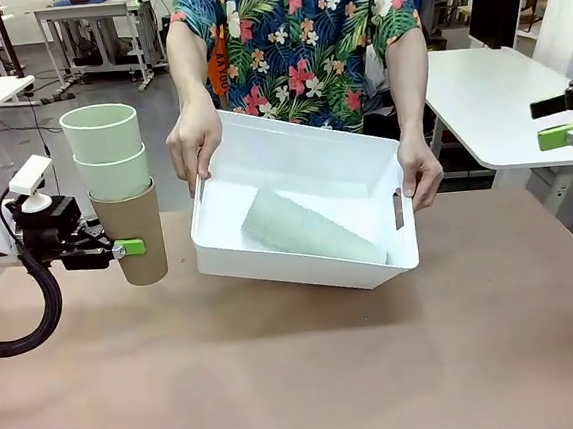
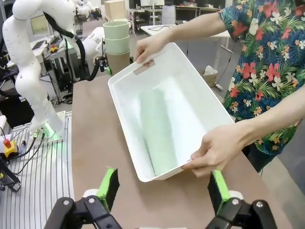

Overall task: Stack the cups and store them in the basket.
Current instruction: Place the stack of Reusable plastic cups into the Pantry Basket.

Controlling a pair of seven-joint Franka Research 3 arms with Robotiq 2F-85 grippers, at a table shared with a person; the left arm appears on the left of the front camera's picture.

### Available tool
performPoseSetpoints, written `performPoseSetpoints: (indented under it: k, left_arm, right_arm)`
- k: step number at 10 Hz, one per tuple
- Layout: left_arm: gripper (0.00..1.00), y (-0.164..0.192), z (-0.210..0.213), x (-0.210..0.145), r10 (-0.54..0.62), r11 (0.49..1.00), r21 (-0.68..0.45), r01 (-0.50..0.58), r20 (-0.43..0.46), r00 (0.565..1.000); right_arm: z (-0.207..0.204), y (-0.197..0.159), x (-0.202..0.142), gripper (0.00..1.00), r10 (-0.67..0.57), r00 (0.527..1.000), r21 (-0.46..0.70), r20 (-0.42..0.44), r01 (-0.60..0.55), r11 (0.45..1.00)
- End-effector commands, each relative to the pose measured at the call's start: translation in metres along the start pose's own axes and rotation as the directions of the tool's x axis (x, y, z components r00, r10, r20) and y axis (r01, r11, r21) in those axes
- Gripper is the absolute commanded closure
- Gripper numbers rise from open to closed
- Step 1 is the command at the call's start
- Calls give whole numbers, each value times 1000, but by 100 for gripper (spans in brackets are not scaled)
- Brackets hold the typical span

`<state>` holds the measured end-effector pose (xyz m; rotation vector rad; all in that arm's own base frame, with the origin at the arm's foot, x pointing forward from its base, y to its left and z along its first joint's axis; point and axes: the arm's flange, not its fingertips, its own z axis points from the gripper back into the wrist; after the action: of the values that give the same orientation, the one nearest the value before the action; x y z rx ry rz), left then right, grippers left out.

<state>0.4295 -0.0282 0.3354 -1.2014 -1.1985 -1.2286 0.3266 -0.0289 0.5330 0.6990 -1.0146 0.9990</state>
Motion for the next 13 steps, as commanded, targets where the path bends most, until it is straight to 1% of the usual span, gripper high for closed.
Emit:
performPoseSetpoints:
  k: [1, 13]
  left_arm:
    - [15, -2, 0, 7, -2, 1000, -3, 2, 7, 1000]
    - [15, -2, 0, 7, -2, 1000, -3, 2, 7, 1000]
  right_arm:
    - [-1, -2, 2, 0, -2, 1000, 1, 24, 2, 1000]
    - [-1, -2, 2, 0, -2, 1000, 1, 24, 2, 1000]
